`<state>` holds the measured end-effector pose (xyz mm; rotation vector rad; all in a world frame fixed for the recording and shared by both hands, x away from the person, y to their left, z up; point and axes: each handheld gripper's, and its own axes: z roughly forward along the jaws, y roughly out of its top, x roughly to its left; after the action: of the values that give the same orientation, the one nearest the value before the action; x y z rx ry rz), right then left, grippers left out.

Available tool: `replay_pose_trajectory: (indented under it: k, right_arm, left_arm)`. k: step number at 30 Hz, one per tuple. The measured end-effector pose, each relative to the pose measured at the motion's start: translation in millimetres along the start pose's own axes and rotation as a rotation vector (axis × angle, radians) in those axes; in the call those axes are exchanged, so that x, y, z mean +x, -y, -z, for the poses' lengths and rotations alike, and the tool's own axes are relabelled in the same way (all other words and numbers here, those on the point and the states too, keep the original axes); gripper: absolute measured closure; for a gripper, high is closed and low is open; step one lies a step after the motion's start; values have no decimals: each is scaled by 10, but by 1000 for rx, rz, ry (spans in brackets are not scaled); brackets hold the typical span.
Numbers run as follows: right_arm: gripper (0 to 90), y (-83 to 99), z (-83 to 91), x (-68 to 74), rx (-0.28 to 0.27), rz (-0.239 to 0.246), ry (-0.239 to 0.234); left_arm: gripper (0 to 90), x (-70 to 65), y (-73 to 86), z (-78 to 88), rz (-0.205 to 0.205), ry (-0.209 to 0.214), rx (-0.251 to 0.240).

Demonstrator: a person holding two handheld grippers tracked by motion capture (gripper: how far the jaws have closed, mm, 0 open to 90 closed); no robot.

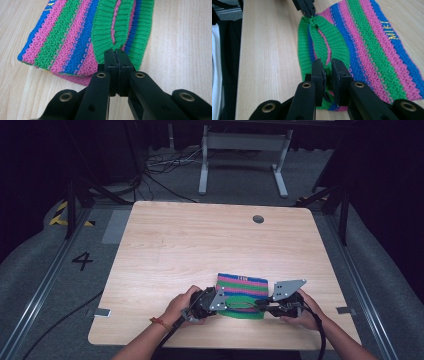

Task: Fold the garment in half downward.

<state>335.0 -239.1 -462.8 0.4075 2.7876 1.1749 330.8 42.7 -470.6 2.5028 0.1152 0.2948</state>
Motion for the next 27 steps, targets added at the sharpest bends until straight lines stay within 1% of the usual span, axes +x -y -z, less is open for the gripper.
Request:
replay_pose_trajectory:
  k: [4,7,8,11,12,14,15,16,18,19,21,24,25,26,27]
  right_arm:
    - [833,40,12,65,23,18,-3]
    - [845,55,17,103,52,33,-1]
    - [846,66,14,113,56,27,-4]
    - [848,119,-23,132,68,32,-11]
    - [849,136,-40,137,72,31,-7]
    - [852,155,-59,138,80,27,-4]
    - [855,169,-74,136,79,22,-7]
    - [859,185,-86,135,80,16,-10]
    - [863,206,-104,131,82,13,-4]
    - [864,217,-114,133,79,1,-3]
    - [865,220,-120,119,76,1,6]
    - [866,208,-134,88,79,0,34]
    - [866,205,-140,78,80,-5,37]
    - [867,194,-156,36,78,-7,47]
    - [866,188,-164,26,79,-15,55]
  left_arm:
    - [892,-49,-10,60,2,8,-15]
    - [892,-107,-25,73,-22,22,4]
    - [892,-124,-20,66,-23,23,11]
    - [891,-148,20,11,-22,23,28]
    - [891,-149,45,-18,-9,36,27]
    - [890,-154,62,-38,-1,35,32]
    - [890,-155,81,-57,-2,39,25]
    - [889,-153,93,-62,12,44,11]
    - [888,-149,104,-63,21,47,4]
    - [887,-144,110,-64,25,51,0]
    - [887,-125,134,-78,52,63,-25]
    - [886,-97,139,-87,70,60,-28]
    - [886,-83,138,-93,74,51,-28]
    - [886,-46,134,-101,78,49,-21]
    - [886,-17,135,-105,87,45,-17]
